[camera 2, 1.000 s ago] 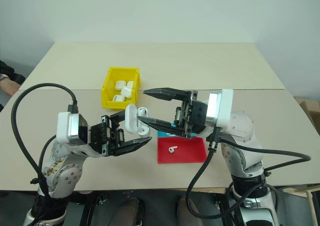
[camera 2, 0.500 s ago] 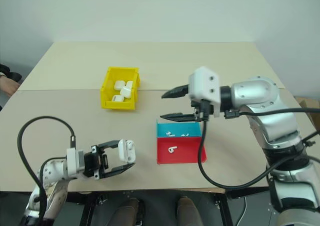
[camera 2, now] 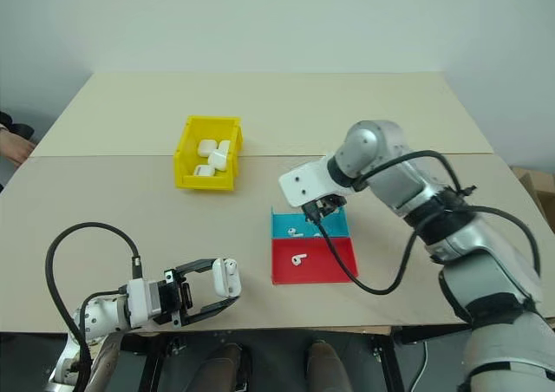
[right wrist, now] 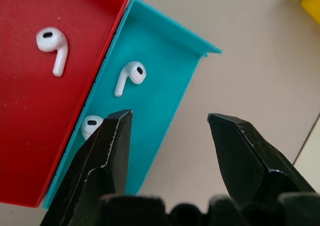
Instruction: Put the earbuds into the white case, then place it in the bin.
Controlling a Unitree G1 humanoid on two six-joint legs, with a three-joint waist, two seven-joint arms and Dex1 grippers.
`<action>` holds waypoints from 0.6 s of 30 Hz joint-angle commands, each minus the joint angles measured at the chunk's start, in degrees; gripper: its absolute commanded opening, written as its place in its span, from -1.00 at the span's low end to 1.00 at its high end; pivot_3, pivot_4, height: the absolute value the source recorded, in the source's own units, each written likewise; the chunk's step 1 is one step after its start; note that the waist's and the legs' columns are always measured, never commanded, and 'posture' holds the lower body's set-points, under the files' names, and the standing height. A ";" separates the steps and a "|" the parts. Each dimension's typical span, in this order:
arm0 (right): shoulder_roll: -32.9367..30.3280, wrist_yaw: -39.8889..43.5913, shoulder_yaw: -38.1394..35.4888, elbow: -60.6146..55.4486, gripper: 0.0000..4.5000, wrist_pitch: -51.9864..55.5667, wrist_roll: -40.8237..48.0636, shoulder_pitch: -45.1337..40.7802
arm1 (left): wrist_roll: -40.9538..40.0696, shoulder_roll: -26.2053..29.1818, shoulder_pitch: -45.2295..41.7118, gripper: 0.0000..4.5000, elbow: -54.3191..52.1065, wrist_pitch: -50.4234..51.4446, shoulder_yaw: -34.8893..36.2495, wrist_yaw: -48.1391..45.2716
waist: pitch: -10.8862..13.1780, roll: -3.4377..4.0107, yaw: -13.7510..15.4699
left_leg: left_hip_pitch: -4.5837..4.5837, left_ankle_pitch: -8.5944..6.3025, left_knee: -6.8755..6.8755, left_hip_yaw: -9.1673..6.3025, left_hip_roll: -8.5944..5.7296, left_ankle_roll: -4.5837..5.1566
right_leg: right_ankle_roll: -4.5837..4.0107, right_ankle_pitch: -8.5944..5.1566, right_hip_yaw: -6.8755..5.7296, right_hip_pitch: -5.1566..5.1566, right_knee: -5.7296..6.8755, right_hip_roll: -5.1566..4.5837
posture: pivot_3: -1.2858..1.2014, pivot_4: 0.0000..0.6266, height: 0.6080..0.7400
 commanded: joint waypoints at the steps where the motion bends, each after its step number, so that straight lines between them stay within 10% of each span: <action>1: 2.81 1.22 0.76 4.26 0.30 -2.40 -3.58 -2.82 | 0.79 -0.08 0.22 0.22 -2.10 -1.47 -0.63 1.91 | 0.00 0.00 0.00 | 0.01 0.00 0.00 0.00 0.01 0.00 | -0.01 0.00 0.00 0.00 0.01 0.00 | 0.03 -0.52 1.00; 18: 11.54 5.71 1.23 11.93 0.30 0.48 -9.14 -3.77 | 3.48 -0.21 1.51 0.22 -2.31 -2.67 -3.10 6.81 | 0.01 0.02 0.02 | 0.20 0.00 0.00 -0.01 -0.02 0.00 | -0.16 -0.07 -0.01 -0.02 0.49 -0.03 | 0.03 -0.52 1.00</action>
